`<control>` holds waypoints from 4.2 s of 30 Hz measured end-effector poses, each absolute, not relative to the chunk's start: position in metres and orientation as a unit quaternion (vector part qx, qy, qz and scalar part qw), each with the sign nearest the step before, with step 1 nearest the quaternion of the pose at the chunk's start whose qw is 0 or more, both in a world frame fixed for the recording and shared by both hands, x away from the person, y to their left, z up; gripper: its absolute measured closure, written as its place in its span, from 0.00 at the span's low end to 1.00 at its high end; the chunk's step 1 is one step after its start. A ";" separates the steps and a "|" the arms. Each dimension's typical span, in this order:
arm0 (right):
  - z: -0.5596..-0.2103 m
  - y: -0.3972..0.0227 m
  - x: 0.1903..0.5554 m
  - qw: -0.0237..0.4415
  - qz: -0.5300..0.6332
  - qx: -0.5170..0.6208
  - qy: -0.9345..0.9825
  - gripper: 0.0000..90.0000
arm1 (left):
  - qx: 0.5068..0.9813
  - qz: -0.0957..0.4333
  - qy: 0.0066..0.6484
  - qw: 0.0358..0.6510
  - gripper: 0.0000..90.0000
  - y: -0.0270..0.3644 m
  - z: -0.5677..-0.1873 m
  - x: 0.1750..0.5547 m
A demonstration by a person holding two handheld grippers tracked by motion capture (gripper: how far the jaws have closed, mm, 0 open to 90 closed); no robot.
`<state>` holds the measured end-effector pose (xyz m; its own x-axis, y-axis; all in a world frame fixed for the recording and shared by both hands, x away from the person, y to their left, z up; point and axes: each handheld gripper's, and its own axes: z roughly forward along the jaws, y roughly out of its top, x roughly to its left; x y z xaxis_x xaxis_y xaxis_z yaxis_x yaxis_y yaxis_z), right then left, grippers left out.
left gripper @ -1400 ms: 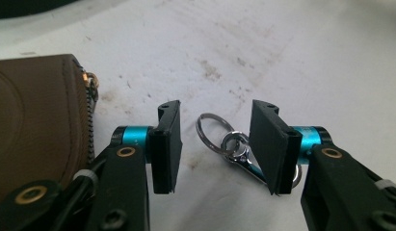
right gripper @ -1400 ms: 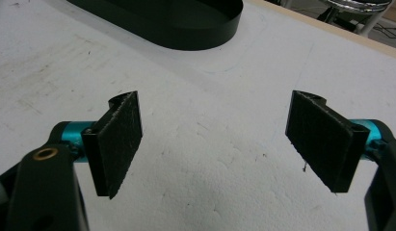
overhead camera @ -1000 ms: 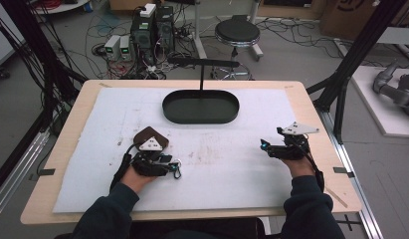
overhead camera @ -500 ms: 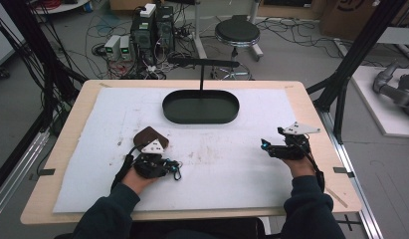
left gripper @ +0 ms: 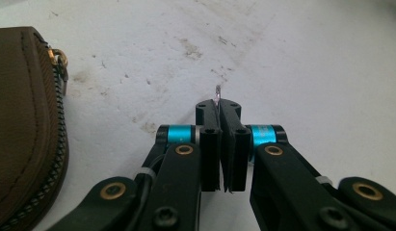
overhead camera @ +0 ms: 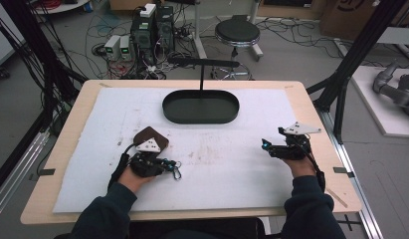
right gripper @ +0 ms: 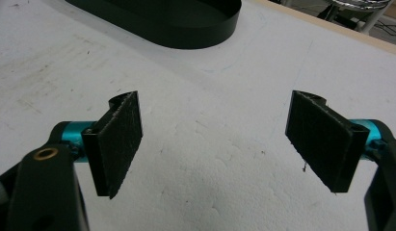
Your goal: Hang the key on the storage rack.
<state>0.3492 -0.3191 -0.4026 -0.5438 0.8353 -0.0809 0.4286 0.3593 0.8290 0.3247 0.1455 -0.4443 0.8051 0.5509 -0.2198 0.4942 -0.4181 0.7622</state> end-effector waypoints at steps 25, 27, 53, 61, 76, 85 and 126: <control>-0.402 -0.318 0.349 0.258 0.398 0.398 0.785 0.23 | 0.846 0.034 0.325 0.421 0.98 0.146 -0.440 0.328; -0.402 -0.319 0.349 0.256 0.398 0.400 0.785 0.23 | 0.837 0.030 0.333 0.433 0.98 0.150 -0.438 0.329; -0.399 -0.323 0.348 0.258 0.411 0.404 0.775 0.27 | 0.762 0.084 0.342 0.544 0.98 0.171 -0.386 0.342; -0.398 -0.324 0.349 0.259 0.419 0.404 0.771 0.27 | 0.758 0.125 0.335 0.546 0.98 0.167 -0.345 0.369; -0.397 -0.326 0.349 0.256 0.433 0.407 0.762 0.27 | 0.765 0.153 0.339 0.526 0.98 0.150 -0.293 0.462; -0.396 -0.329 0.348 0.255 0.442 0.407 0.758 0.27 | 0.758 0.159 0.369 0.514 0.98 0.151 -0.286 0.517; -0.402 -0.317 0.351 0.245 0.429 0.391 0.777 0.27 | 0.683 0.211 0.417 0.561 0.22 0.188 -0.335 0.452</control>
<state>0.3510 -0.3171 -0.4023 -0.5744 0.8173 -0.0460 0.3967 0.3271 0.8577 0.4515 0.1877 -0.3345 0.5627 0.8065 -0.1813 0.3337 -0.0210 0.9425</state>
